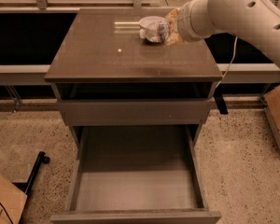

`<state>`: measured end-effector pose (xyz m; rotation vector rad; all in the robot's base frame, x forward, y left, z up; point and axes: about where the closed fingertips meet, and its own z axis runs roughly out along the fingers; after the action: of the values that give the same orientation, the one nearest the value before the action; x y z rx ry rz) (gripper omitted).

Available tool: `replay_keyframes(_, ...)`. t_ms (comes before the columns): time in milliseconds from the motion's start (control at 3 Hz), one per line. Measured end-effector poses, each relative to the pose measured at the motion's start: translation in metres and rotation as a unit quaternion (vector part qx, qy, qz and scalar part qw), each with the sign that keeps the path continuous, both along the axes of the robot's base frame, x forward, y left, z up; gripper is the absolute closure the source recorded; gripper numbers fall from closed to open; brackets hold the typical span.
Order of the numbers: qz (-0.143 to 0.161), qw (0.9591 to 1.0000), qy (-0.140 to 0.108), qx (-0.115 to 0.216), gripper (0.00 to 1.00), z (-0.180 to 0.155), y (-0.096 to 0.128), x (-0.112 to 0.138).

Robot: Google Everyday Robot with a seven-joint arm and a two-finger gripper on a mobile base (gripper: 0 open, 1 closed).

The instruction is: Pick water bottle from middle drawer and place on counter

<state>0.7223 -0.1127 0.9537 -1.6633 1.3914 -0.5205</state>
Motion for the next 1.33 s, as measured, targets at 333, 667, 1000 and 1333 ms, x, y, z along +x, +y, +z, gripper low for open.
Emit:
replay_keyframes(333,-0.001,1.0000,0.006,0.004,1.00,-0.005,-0.001,-0.003)
replay_keyframes(667,-0.019,0.9997,0.012,0.012,1.00,-0.016,0.001,-0.002)
replay_keyframes(1000,-0.032,0.9982,0.005,0.051,1.00,-0.026,0.015,0.017)
replay_keyframes(1333,-0.040,0.9957,0.001,0.084,0.85,-0.038,0.028,0.037)
